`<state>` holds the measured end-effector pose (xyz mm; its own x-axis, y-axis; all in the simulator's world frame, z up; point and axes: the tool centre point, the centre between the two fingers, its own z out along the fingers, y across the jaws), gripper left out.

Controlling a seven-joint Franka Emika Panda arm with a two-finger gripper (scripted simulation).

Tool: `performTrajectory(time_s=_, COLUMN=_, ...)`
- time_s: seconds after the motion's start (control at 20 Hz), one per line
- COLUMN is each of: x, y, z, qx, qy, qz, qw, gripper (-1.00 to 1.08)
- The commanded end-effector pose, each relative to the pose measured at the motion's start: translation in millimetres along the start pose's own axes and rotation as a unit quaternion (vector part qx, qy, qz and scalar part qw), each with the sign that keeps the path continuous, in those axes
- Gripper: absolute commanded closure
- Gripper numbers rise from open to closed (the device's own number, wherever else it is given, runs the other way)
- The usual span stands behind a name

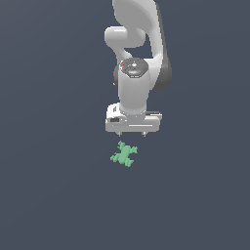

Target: Pick up the object and move it to a goal position.

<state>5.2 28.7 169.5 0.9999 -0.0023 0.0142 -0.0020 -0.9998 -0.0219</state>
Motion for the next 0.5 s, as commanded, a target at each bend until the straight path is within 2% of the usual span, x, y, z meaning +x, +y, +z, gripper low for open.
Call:
performTrajectory(time_s=0.0, x=0.7, y=0.9, z=3.8, qx=0.000, qy=0.000, qz=0.007, qw=1.0000, gripper=-0.92)
performTrajectory(time_s=0.45, x=7.0, y=10.4, z=39.1, qx=-0.002, qy=-0.003, qz=0.075, qw=0.9972, gripper=-0.92)
